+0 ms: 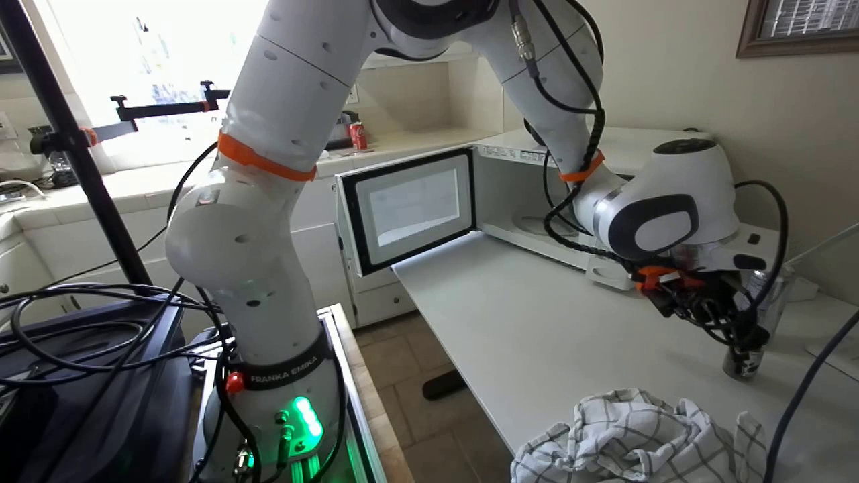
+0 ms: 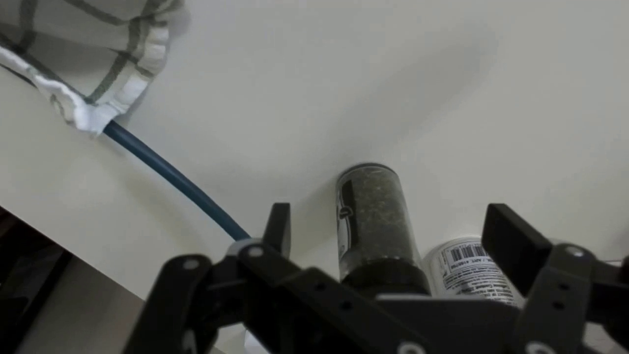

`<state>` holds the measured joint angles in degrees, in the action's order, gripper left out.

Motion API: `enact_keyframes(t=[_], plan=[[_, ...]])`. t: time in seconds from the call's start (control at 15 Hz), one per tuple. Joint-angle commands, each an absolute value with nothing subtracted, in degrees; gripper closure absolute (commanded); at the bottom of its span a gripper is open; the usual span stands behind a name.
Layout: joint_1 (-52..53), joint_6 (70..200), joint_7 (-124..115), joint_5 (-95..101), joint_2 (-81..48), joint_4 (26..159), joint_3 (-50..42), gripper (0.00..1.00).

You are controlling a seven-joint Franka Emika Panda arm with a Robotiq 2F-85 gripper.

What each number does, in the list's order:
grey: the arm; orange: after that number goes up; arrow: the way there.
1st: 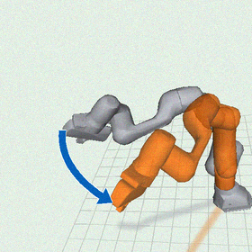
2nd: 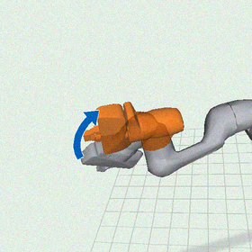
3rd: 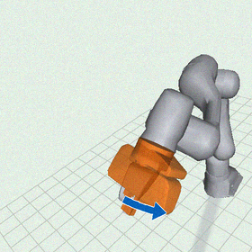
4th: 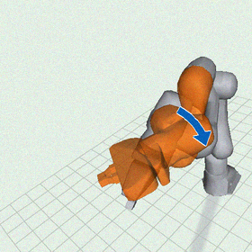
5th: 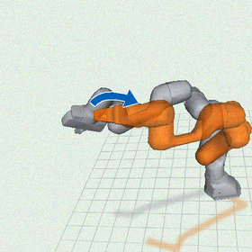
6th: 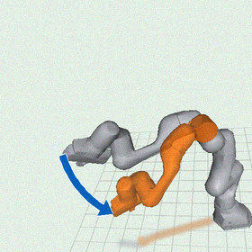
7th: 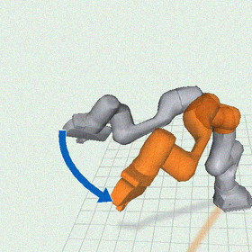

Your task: Put the spice bottle in the microwave

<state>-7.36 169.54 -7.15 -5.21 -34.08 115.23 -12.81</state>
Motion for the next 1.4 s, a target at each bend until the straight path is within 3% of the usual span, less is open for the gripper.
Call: enact_keyframes(t=[0.0, 0.4, 1.13, 1.2, 1.33], plan=[[-1.6, 175.9, -13.7, -4.6, -37.1, 115.5, -18.0, 0.0], [5.1, 184.0, -16.8, -8.0, -42.1, 114.9, -23.4, 0.0], [8.4, 189.7, -16.2, -15.9, -47.2, 112.8, -26.3, 0.0], [8.5, 189.8, -16.1, -16.2, -47.5, 112.5, -26.5, 0.25], [8.8, 190.4, -16.1, -16.8, -48.1, 111.9, -26.7, 0.34]])
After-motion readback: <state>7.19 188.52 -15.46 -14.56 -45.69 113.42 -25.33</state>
